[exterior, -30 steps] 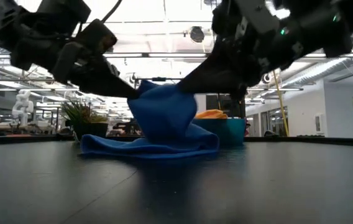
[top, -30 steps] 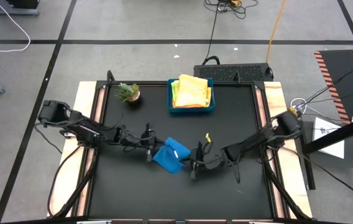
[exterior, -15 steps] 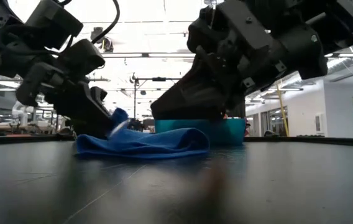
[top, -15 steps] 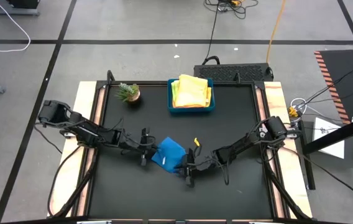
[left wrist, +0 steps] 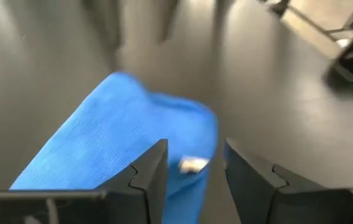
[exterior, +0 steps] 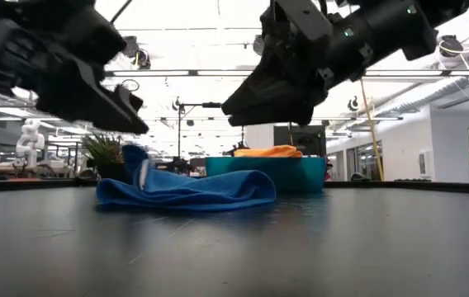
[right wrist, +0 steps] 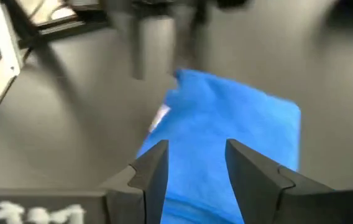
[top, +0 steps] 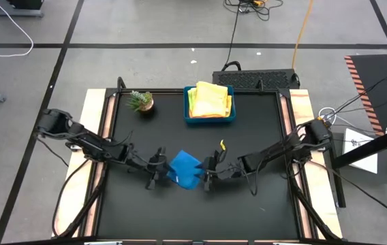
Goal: Fold microfiber towels
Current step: Fold the blue microfiber cloth, then stack the blue microfiber cloth on top of the orange microfiber cloth into the blue bin
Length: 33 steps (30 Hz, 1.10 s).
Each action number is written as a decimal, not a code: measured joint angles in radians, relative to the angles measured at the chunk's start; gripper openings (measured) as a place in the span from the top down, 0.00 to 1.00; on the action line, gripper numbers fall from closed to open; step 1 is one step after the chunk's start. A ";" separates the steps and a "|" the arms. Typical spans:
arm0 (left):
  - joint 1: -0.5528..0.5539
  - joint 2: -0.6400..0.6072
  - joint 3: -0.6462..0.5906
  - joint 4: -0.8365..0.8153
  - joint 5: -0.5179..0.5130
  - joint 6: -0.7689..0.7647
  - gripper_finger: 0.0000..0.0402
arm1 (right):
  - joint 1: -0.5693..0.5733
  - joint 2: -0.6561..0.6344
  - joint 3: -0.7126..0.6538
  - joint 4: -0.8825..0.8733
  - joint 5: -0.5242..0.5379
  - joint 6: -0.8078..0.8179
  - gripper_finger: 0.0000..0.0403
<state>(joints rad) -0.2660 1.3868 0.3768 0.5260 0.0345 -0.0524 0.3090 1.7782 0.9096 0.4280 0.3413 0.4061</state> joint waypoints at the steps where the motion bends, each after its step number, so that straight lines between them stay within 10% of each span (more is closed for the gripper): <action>1: -0.014 -0.008 0.004 0.001 0.000 0.003 0.61 | -0.009 -0.010 0.000 -0.030 -0.001 0.025 0.62; 22: -0.070 -0.047 0.008 0.000 -0.062 0.004 0.60 | -0.233 0.136 0.002 -0.093 -0.432 0.281 0.63; 33: -0.055 -0.047 0.007 0.010 -0.088 -0.008 0.60 | -0.210 0.108 -0.002 0.052 -0.477 -0.026 0.98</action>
<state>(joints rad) -0.3206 1.3396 0.3838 0.5357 -0.0538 -0.0606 0.0994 1.8865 0.9075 0.4803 -0.1358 0.3804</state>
